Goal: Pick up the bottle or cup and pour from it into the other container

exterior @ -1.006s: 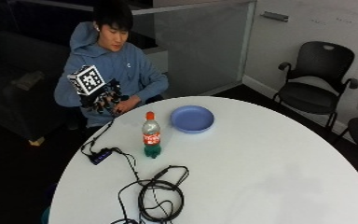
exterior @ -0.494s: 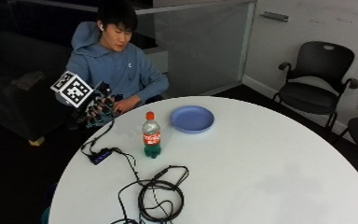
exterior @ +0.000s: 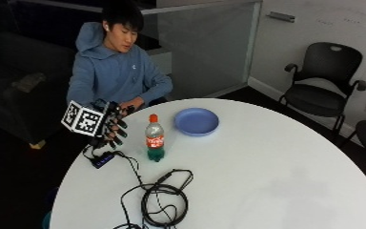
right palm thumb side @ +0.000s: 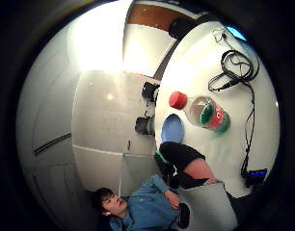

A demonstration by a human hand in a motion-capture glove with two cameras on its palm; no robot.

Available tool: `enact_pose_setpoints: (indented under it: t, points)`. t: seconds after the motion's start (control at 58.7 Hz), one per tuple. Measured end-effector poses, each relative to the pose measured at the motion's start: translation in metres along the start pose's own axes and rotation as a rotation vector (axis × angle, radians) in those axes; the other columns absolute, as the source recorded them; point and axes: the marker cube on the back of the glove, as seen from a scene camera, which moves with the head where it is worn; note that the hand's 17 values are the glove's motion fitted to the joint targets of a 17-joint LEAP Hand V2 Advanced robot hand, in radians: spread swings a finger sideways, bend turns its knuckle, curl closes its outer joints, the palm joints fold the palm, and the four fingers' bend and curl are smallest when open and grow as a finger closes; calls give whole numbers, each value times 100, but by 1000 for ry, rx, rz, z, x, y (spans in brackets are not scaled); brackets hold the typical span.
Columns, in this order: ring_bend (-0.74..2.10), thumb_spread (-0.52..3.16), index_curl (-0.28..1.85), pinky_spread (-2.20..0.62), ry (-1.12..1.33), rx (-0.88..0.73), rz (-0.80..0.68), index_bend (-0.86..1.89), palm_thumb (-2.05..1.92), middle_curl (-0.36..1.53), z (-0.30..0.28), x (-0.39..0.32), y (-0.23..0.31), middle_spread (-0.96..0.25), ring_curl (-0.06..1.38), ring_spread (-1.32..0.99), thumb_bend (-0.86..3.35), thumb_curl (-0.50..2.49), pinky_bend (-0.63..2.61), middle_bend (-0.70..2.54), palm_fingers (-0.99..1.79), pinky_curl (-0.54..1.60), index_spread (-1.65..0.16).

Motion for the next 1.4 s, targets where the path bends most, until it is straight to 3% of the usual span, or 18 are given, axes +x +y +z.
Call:
enact_pose_setpoints:
  t: [0.511, 0.733, 0.835, 1.108, 1.244, 1.398]
  points:
    - [42, 84, 22, 18, -217, -75, -62, 14, 52, 34, 84, -9, -36, -9, 30, 2, -3, 35, 60, 20, 3, 27, -39]
    - [48, 81, 20, 22, -371, -53, -65, 12, 58, 32, 122, -14, -49, -1, 31, 11, -2, 36, 69, 18, 4, 29, -40]
    - [50, 81, 22, 24, -432, -10, -73, 17, 65, 31, 134, -16, -52, 2, 30, 14, -2, 37, 72, 18, 18, 29, -40]
    - [48, 67, 34, 12, -467, 148, -85, 27, 98, 38, 140, -20, -58, -1, 32, -2, 4, 48, 51, 32, 103, 25, -19]
    - [45, 44, 41, 3, -478, 204, -68, 27, 105, 41, 141, -19, -59, -3, 35, -7, -1, 55, 45, 31, 114, 26, -14]
    - [44, 31, 44, -2, -413, 157, -86, 28, 105, 44, 143, -34, -57, -3, 38, -10, -3, 60, 42, 31, 120, 28, -10]
